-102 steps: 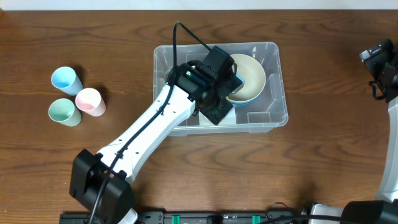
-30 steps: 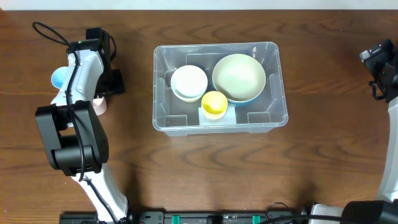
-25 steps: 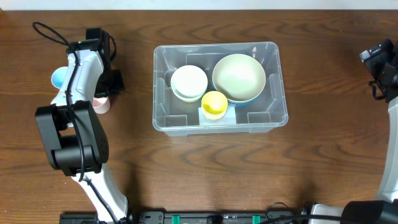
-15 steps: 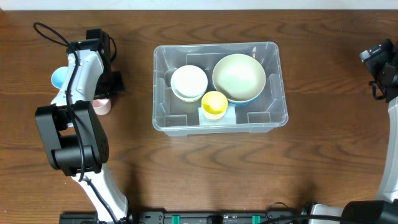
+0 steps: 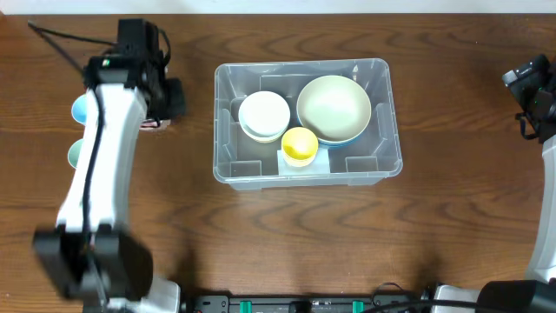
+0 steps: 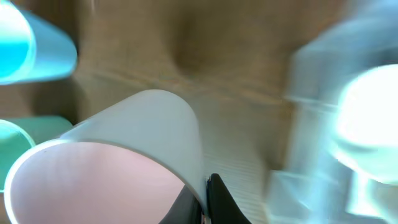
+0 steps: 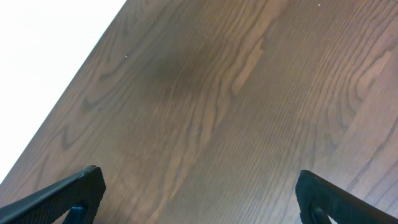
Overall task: Pack container
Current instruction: 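Carry the pink cup into the bin's front-left corner and lower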
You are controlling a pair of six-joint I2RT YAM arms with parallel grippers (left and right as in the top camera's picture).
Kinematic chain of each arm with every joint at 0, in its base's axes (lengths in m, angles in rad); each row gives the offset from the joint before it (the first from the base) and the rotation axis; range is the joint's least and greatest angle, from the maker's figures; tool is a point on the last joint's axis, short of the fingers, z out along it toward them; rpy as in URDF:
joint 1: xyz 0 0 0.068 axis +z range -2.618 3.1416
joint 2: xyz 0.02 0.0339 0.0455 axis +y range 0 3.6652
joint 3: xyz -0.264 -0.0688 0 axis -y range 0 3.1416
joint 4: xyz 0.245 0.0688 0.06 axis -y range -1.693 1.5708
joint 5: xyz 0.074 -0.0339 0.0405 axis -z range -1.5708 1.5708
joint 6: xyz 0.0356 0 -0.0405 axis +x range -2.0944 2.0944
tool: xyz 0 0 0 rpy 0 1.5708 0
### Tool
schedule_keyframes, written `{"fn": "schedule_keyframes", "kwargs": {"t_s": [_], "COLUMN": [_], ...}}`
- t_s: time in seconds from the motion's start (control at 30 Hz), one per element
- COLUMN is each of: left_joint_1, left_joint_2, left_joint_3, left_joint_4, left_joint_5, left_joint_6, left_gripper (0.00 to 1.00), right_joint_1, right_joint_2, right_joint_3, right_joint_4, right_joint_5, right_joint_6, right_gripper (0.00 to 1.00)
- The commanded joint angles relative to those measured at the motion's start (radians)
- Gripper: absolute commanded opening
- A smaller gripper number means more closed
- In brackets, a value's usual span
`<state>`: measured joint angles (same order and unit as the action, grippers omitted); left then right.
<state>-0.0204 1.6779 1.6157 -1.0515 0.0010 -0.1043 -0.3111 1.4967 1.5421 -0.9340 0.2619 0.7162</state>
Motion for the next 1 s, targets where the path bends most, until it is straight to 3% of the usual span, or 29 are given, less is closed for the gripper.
{"fn": "schedule_keyframes", "kwargs": {"t_s": [0.0, 0.2, 0.5, 0.97], "left_joint_1": [-0.061, -0.239, -0.468, -0.52], "left_joint_2": [-0.114, -0.249, -0.216, 0.002], "left_joint_3": [0.023, 0.023, -0.016, -0.109], "left_joint_4": [-0.008, -0.028, -0.063, -0.06], "left_joint_5": [0.023, 0.023, 0.022, 0.022], "left_joint_6": [-0.002, -0.002, -0.001, -0.026], "left_gripper": [0.06, 0.06, 0.06, 0.06], "right_joint_1": [-0.003, -0.003, -0.003, -0.003], "right_joint_2": [-0.006, -0.006, -0.006, -0.006], "right_joint_3": [0.008, 0.008, 0.008, 0.008], "right_joint_4": [-0.002, -0.002, -0.002, -0.002], "right_joint_5": [0.011, 0.011, 0.011, 0.011], "right_joint_6": [0.012, 0.012, 0.012, 0.012], "right_gripper": [0.99, 0.99, 0.99, 0.99]}}
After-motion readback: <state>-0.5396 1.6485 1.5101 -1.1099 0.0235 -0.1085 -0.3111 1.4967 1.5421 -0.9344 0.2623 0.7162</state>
